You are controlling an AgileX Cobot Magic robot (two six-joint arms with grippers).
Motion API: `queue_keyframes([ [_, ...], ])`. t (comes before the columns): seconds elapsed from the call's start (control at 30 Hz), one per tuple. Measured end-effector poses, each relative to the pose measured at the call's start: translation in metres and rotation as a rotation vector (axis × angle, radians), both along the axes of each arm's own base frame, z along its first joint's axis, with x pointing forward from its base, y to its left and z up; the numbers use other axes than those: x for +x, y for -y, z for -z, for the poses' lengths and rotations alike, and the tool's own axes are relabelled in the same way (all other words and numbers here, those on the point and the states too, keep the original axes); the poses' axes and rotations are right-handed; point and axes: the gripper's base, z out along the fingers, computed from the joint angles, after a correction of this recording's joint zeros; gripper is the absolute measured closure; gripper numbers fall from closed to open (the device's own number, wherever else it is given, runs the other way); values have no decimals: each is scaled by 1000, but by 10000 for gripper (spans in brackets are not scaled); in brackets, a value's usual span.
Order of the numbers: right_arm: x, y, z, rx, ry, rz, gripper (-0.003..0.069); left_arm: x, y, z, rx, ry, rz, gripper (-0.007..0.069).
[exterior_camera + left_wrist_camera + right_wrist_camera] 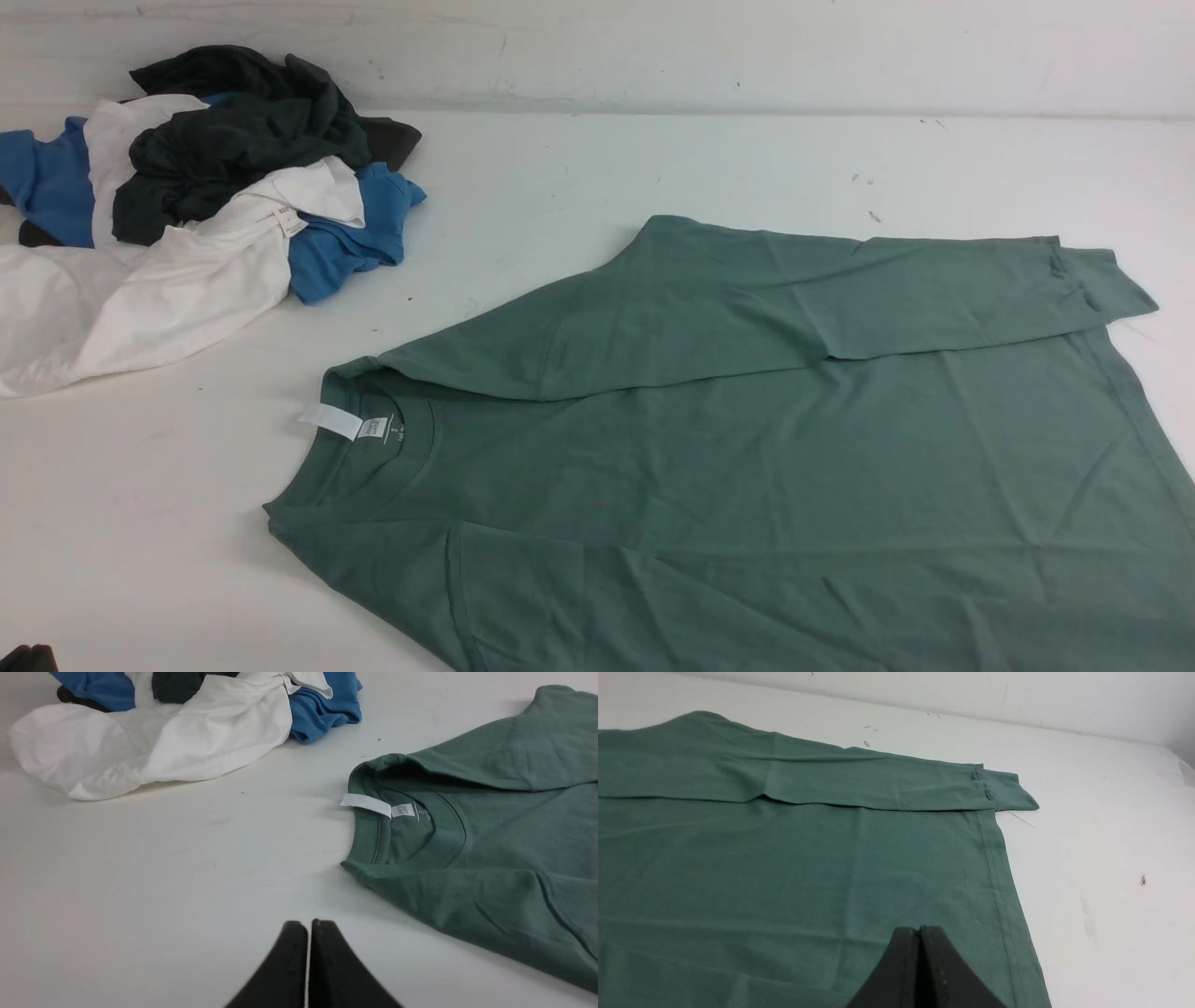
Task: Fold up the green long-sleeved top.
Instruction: Hold the cuff closest to the cuff with your right arm
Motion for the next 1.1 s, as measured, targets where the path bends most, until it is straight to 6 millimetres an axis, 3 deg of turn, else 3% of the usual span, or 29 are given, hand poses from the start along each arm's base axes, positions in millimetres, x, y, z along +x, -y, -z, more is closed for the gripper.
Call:
queue_keyframes([
  [0.53,0,0,0,-4,0,0,673,0,0,0,0,-1,0,629],
  [0.97,0,6,-1,-300,-7,10,673,0,0,0,0,-1,0,629],
  [1.03,0,6,-2,-280,2,10,673,0,0,0,-19,-1,-1,629],
  [1.1,1,2,-4,-19,53,14,673,0,4,0,-205,-11,-11,629],
])
